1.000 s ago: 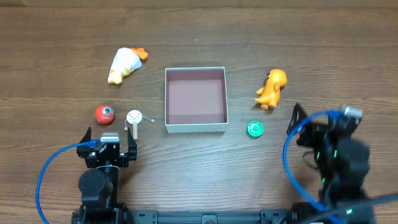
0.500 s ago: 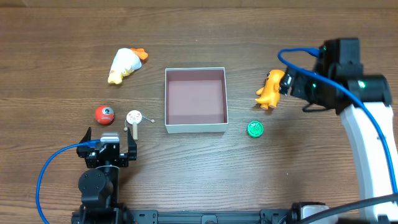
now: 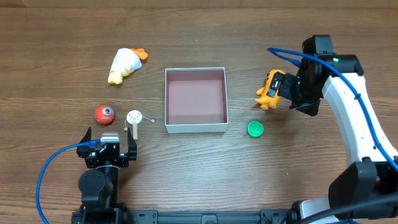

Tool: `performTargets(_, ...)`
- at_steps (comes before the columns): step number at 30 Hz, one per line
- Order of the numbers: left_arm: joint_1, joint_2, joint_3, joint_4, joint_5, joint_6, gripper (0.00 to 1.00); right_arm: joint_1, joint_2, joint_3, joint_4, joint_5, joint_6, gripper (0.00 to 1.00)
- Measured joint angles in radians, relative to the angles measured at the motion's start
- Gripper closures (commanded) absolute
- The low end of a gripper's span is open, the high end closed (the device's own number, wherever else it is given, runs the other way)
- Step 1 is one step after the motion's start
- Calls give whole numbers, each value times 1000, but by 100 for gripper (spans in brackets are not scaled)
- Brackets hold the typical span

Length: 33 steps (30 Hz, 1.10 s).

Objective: Pack container
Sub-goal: 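Move the right gripper down over the green round toy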

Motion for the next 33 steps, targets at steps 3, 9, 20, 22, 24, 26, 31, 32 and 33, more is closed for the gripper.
performTargets(3,0,0,0,0,0,0,0,19,16,0,-6,5,27,0)
performTargets(9,0,0,0,0,0,0,0,164,21,-22,-3,134,93,0)
performTargets(20,0,0,0,0,0,0,0,282,21,-137,68,256,173,0)
performTargets(22,0,0,0,0,0,0,0,279,22,-178,119,262,178,0)
performTargets(24,0,0,0,0,0,0,0,279,22,-214,164,265,180,0)
performTargets(26,0,0,0,0,0,0,0,279,22,-244,203,266,180,1)
performTargets(31,0,0,0,0,0,0,0,280,23,-277,272,266,181,6)
performTargets(32,0,0,0,0,0,0,0,280,23,-280,289,266,182,6)
performTargets(33,0,0,0,0,0,0,0,281,23,-283,303,265,180,6)
